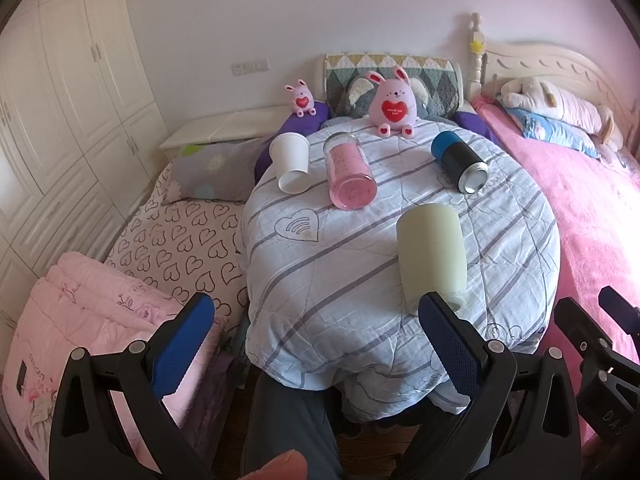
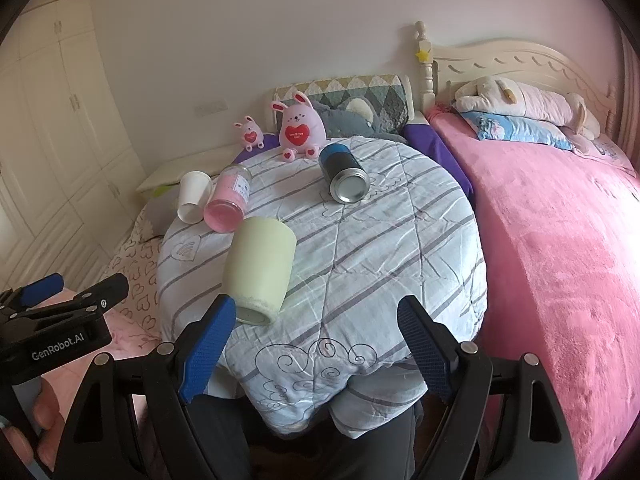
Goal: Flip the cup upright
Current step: 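Move the left tool to the pale green cup and grasp it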
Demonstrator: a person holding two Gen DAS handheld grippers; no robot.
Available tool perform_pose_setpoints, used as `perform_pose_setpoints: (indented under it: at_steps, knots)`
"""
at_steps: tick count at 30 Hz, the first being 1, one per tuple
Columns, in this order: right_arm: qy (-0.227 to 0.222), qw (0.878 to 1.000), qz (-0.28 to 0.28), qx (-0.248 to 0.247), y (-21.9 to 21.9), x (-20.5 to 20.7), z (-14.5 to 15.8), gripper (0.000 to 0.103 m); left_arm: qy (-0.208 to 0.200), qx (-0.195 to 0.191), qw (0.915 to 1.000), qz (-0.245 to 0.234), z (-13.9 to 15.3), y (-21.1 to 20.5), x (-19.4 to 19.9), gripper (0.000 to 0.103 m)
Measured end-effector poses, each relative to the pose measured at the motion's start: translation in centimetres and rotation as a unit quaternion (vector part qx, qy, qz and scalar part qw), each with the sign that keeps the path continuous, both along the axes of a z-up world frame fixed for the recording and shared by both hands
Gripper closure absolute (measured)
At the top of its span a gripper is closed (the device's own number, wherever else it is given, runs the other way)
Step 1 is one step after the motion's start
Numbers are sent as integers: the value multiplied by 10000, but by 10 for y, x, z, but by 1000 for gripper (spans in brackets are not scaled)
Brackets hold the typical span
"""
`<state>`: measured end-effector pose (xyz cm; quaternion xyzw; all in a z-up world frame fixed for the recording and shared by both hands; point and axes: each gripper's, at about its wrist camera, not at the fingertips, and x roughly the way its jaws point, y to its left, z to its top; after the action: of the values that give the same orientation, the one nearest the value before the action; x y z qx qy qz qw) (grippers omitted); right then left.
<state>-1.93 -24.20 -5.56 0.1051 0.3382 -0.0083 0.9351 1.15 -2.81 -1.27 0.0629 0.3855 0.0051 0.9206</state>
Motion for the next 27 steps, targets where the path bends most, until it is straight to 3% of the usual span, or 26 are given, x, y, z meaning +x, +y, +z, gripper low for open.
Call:
perform_pose_setpoints:
  at_steps: [15, 27]
  knots:
    - [35, 9999, -59, 74, -13, 4, -4, 19, 79, 33, 9999, -89, -3, -14, 1, 0]
    - [213, 9989, -286, 310, -52, 15, -24, 19, 591, -17, 9971, -475, -26, -67, 31, 0]
